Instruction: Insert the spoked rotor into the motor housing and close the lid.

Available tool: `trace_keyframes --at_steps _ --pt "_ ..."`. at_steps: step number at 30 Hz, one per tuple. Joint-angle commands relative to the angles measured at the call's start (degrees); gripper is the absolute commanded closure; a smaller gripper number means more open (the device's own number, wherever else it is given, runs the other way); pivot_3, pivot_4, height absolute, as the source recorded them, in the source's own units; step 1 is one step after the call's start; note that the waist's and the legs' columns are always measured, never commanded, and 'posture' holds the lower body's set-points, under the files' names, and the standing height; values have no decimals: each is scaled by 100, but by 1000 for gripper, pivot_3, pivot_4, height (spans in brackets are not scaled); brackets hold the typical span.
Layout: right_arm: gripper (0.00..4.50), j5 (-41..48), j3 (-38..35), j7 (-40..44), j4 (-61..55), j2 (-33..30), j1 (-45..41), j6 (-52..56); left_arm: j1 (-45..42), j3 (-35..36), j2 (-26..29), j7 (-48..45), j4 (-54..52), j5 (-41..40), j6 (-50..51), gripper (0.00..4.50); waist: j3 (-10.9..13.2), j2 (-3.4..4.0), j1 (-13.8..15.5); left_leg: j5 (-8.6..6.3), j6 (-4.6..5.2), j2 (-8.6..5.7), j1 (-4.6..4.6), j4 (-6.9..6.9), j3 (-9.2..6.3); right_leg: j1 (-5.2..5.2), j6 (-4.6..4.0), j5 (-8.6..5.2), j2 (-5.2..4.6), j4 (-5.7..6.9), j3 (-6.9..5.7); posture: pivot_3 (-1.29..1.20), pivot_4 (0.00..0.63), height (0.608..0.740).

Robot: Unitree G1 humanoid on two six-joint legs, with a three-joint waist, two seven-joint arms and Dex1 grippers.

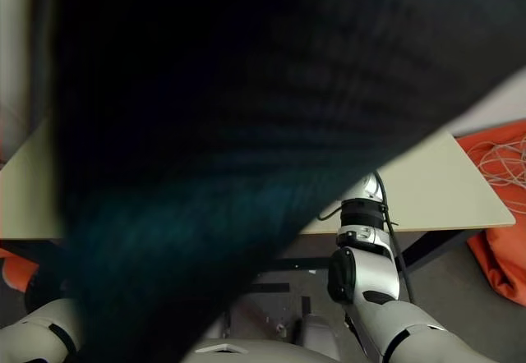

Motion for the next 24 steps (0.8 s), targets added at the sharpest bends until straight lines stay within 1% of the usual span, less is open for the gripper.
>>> trace_keyframes --at_steps 1,10,13,18,19,24 --pt "36 271 101 5 -188 257 -119 122 73 -123 -12 67 149 149 68 4500 0 0 -2 0 0 1 0 0 0 0 2 1 1 0 0 0 0 740" --pt "36 329 -72 -116 -147 367 -252 7 69 -117 -20 61 160 166 27 4500 0 0 3 0 0 0 -6 -1 0 -5 12 7 0 -2 -1 0 0 740" --pt "616 311 -127 -167 -90 358 -277 -55 59 -114 -21 56 176 177 16 4500 0 0 8 0 0 -1 -11 -1 0 -9 13 8 -1 -2 -1 0 0 740" --pt "2230 345 -139 -167 -99 338 -312 -67 38 -105 -25 45 202 202 1 4500 -1 1 15 0 0 -2 -22 -1 0 -16 15 9 -1 -2 -3 0 0 740" --pt "2330 346 -136 -172 -106 337 -322 -71 35 -104 -25 43 203 203 0 4500 -1 1 17 0 0 -3 -22 -1 0 -15 15 9 -1 -2 -3 0 0 740" --pt "2330 348 -173 -201 -40 313 -370 -121 24 -103 -24 46 218 209 -22 4500 -1 1 23 0 0 -4 -27 1 0 -16 16 9 -1 -2 -5 0 0 740"
